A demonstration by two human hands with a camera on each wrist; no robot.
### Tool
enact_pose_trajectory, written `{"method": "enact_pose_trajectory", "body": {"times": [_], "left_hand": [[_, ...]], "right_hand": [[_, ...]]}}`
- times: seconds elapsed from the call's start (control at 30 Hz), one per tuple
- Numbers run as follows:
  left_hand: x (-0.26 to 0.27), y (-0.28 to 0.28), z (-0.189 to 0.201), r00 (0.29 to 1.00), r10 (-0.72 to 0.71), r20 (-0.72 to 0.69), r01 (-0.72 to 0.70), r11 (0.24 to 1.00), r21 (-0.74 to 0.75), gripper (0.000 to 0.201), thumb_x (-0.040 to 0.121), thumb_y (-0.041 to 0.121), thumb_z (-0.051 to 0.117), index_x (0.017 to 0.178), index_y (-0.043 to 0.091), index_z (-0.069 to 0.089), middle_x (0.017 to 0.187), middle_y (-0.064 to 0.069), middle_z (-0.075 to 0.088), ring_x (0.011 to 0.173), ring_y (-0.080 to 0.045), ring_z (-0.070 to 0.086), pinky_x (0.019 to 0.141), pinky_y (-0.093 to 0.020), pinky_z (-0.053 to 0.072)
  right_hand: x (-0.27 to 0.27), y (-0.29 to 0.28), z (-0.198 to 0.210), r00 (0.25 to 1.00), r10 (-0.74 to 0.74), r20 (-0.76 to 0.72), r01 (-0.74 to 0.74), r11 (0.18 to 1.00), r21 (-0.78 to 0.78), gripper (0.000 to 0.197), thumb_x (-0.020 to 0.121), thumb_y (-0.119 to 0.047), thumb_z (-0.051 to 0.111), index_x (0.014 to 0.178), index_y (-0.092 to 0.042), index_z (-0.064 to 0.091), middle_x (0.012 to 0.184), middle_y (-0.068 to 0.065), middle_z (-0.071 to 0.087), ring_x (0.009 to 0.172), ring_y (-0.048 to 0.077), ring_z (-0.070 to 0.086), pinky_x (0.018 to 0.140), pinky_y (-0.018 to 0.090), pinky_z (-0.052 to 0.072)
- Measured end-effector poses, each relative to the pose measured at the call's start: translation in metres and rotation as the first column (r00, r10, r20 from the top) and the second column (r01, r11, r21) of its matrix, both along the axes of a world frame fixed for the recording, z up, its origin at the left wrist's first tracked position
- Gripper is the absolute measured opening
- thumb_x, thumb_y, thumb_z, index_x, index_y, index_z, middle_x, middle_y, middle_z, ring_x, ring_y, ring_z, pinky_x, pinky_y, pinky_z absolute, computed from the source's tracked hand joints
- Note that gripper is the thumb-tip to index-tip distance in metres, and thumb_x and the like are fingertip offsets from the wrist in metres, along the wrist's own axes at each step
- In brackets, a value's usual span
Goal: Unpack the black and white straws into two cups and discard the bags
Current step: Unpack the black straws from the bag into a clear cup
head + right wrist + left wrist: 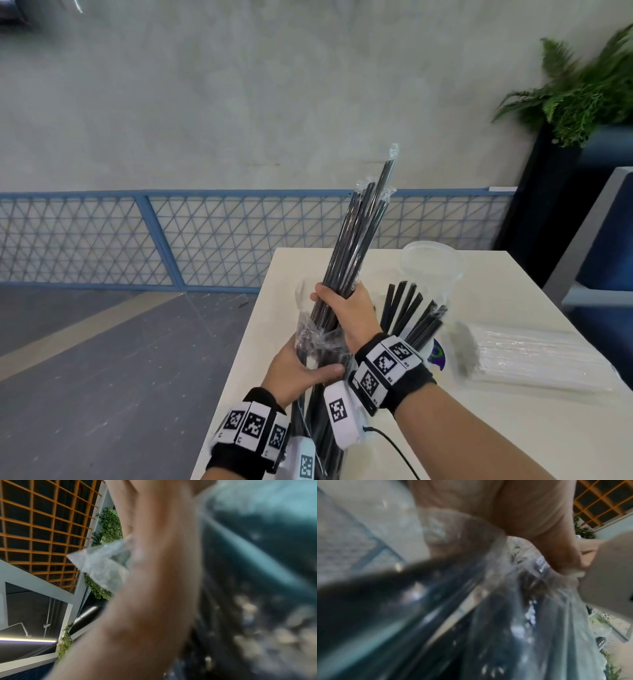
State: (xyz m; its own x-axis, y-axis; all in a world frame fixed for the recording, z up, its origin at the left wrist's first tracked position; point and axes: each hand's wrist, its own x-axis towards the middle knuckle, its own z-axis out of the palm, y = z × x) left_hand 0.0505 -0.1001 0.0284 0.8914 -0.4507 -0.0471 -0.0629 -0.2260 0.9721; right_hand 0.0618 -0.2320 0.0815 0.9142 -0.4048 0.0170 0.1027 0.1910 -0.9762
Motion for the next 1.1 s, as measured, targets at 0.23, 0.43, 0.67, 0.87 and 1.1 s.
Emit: {"method": "enact_pose_trajectory", "body": {"times": [0.23, 0.43, 0.67, 0.87, 1.1], "left_hand": [[0.004, 0.004, -0.007, 0.996, 0.087, 0.007, -0.087, 0.996, 0.002, 0.038, 0.06, 0.022, 0.087, 0.093, 0.018, 0.068, 0.09, 0.002, 0.076, 0.087, -0.01, 0.071, 0.086, -0.031, 0.053], [0.01, 0.018, -0.018, 0.984, 0.179, 0.02, -0.179, 0.982, 0.052, 0.034, 0.062, 0.031, 0.085, 0.09, 0.02, 0.069, 0.089, 0.002, 0.075, 0.09, -0.015, 0.069, 0.087, -0.032, 0.051], [0.013, 0.021, -0.015, 0.964, 0.262, 0.049, -0.265, 0.961, 0.073, 0.02, 0.07, 0.019, 0.08, 0.081, 0.024, 0.064, 0.081, 0.006, 0.069, 0.082, -0.017, 0.065, 0.077, -0.027, 0.045], [0.015, 0.023, -0.015, 0.931, 0.361, 0.044, -0.364, 0.923, 0.123, 0.021, 0.073, 0.025, 0.077, 0.071, 0.017, 0.058, 0.06, 0.001, 0.057, 0.063, -0.02, 0.053, 0.061, -0.026, 0.04], [0.021, 0.025, -0.011, 0.899, 0.436, 0.043, -0.438, 0.89, 0.131, 0.035, 0.074, 0.027, 0.076, 0.057, 0.016, 0.048, 0.05, 0.001, 0.046, 0.054, -0.021, 0.045, 0.053, -0.027, 0.032]], "right_hand": [[0.003, -0.01, 0.013, 0.997, -0.071, 0.035, 0.071, 0.997, 0.011, 0.023, 0.079, -0.013, 0.07, 0.095, -0.001, 0.06, 0.072, 0.004, 0.069, 0.078, 0.025, 0.069, 0.079, 0.047, 0.057], [0.011, -0.035, 0.045, 0.976, -0.194, 0.103, 0.19, 0.981, 0.046, 0.034, 0.081, -0.01, 0.068, 0.106, 0.009, 0.055, 0.073, 0.005, 0.067, 0.07, 0.02, 0.065, 0.076, 0.038, 0.056], [0.007, -0.052, 0.063, 0.946, -0.3, 0.127, 0.29, 0.953, 0.087, 0.038, 0.081, -0.011, 0.068, 0.111, 0.007, 0.052, 0.084, 0.01, 0.065, 0.078, 0.023, 0.064, 0.077, 0.036, 0.055], [0.002, -0.073, 0.086, 0.901, -0.378, 0.211, 0.357, 0.925, 0.13, 0.031, 0.084, -0.009, 0.065, 0.11, 0.0, 0.051, 0.077, -0.002, 0.063, 0.069, 0.011, 0.064, 0.067, 0.023, 0.055], [-0.007, -0.093, 0.103, 0.818, -0.476, 0.323, 0.508, 0.861, -0.018, 0.026, 0.082, -0.014, 0.065, 0.094, -0.025, 0.045, 0.088, 0.012, 0.065, 0.081, 0.023, 0.064, 0.086, 0.042, 0.054]]}}
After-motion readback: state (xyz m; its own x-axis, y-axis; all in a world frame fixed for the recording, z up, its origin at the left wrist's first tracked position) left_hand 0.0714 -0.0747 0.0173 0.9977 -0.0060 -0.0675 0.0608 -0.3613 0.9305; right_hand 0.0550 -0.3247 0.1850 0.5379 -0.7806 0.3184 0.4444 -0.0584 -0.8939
